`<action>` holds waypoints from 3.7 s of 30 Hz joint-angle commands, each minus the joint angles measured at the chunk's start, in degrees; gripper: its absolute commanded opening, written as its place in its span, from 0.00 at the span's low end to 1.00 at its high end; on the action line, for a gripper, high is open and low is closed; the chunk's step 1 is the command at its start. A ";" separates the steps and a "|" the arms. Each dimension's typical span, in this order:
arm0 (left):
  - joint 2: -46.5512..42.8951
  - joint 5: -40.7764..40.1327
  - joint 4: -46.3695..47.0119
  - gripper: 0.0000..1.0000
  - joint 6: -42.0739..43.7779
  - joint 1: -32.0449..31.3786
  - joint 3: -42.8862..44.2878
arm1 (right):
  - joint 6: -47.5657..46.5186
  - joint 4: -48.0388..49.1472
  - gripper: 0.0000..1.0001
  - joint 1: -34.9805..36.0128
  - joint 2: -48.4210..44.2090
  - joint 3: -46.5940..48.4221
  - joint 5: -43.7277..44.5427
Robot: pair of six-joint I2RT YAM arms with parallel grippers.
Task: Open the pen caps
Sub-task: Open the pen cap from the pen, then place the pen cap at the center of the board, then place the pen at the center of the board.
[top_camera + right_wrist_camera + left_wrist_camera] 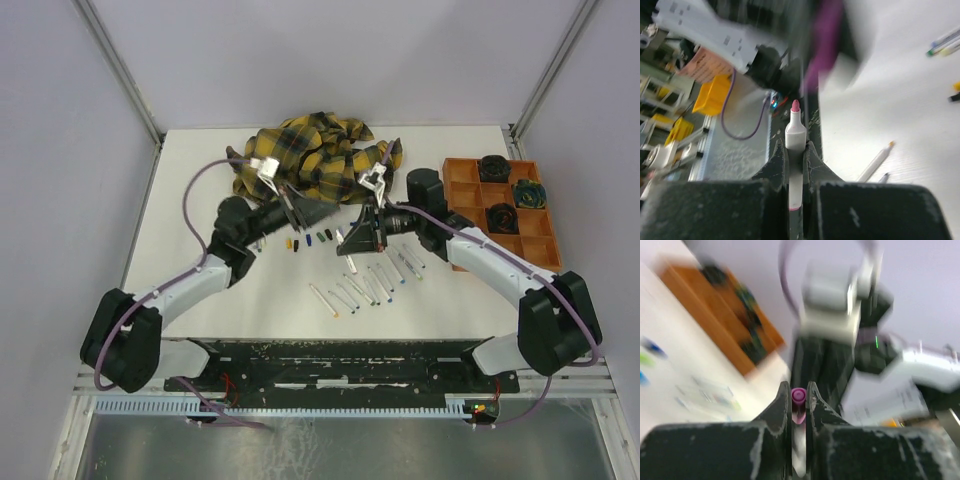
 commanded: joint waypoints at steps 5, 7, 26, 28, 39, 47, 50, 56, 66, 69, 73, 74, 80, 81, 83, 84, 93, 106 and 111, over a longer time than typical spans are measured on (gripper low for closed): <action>1.55 -13.69 15.22 0.03 -5.08 14.23 12.98 | -3.12 -7.30 0.00 4.58 2.94 -0.13 -5.90; 0.72 -14.26 14.06 0.03 -4.39 14.99 12.48 | -3.21 -7.81 0.00 4.90 3.11 0.12 -5.41; -5.09 -36.43 -43.19 0.03 7.57 15.29 -5.02 | -12.94 -23.01 0.00 5.36 4.51 5.29 -1.00; -1.83 -36.96 -46.05 0.03 9.01 15.15 -3.20 | -13.07 -23.17 0.00 5.33 4.82 5.34 -0.72; 14.66 -52.56 -59.38 0.03 14.14 6.17 10.73 | -14.31 -24.60 0.00 5.37 5.67 5.75 0.04; 22.62 -53.57 -62.95 0.05 15.39 5.51 18.34 | -14.40 -25.07 0.00 5.42 6.00 6.00 0.06; 24.44 -52.69 -63.32 0.07 15.93 5.09 20.02 | -14.52 -25.13 0.00 5.38 6.03 6.09 0.10; 25.50 -52.22 -63.32 0.17 16.12 4.69 20.56 | -14.54 -25.31 0.00 5.41 6.05 6.06 0.11; 24.74 -52.55 -63.43 0.31 16.12 4.69 20.10 | -15.00 -25.46 0.00 6.69 6.22 5.77 1.67; 23.32 -52.82 -63.32 0.32 16.09 4.65 19.90 | -15.86 -25.98 0.00 7.35 6.18 5.94 2.23; 20.31 -52.55 -63.41 0.33 16.28 4.67 19.50 | -17.74 -27.68 0.00 8.36 6.18 6.33 3.65; 19.11 -52.50 -63.52 0.33 16.33 4.67 19.20 | -18.49 -28.46 0.00 8.81 6.09 6.36 4.28; 6.60 -54.02 -63.68 0.33 15.33 4.48 14.52 | -20.85 -29.28 0.00 12.64 5.24 5.82 12.02; 3.79 -54.44 -63.36 0.33 15.17 4.44 13.09 | -20.22 -28.48 0.00 13.44 5.21 5.45 13.88; -2.29 -55.11 -62.17 0.33 14.95 4.44 9.77 | -18.37 -26.56 0.00 15.03 5.39 4.54 18.01; -5.38 -55.41 -61.36 0.33 14.75 4.45 7.75 | -17.58 -25.78 0.00 15.85 5.55 4.25 20.00; -34.54 -58.65 -54.76 0.37 13.21 4.39 -11.05 | -8.61 -25.17 0.00 23.81 6.54 6.45 39.13; -51.43 -53.61 -61.51 0.58 13.57 4.42 -17.41 | 3.87 -39.75 0.00 30.20 27.11 25.78 51.76; -51.87 -52.30 -61.56 0.58 13.11 4.42 -17.79 | 6.33 -43.23 0.00 32.86 31.86 29.85 59.72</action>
